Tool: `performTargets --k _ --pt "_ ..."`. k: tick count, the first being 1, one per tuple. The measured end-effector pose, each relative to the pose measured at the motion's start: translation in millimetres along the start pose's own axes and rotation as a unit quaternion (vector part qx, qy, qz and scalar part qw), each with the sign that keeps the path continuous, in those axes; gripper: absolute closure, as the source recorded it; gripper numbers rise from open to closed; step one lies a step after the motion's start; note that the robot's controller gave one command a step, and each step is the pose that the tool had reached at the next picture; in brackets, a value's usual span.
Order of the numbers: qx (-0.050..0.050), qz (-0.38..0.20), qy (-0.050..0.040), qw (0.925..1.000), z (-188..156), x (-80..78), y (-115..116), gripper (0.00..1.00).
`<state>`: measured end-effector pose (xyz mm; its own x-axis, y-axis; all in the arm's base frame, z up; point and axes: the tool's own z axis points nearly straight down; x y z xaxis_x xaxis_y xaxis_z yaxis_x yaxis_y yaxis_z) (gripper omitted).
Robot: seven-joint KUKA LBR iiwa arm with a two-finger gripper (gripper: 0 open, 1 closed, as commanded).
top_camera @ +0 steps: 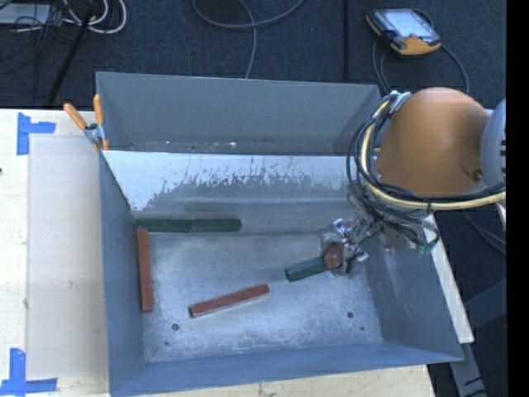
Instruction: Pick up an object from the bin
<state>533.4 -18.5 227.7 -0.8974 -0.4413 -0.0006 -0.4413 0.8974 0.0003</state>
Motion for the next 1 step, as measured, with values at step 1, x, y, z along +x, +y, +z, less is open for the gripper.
performTargets --k 1 --pt "0.0 0.0 0.0 1.0 0.0 0.0 0.0 1.0"
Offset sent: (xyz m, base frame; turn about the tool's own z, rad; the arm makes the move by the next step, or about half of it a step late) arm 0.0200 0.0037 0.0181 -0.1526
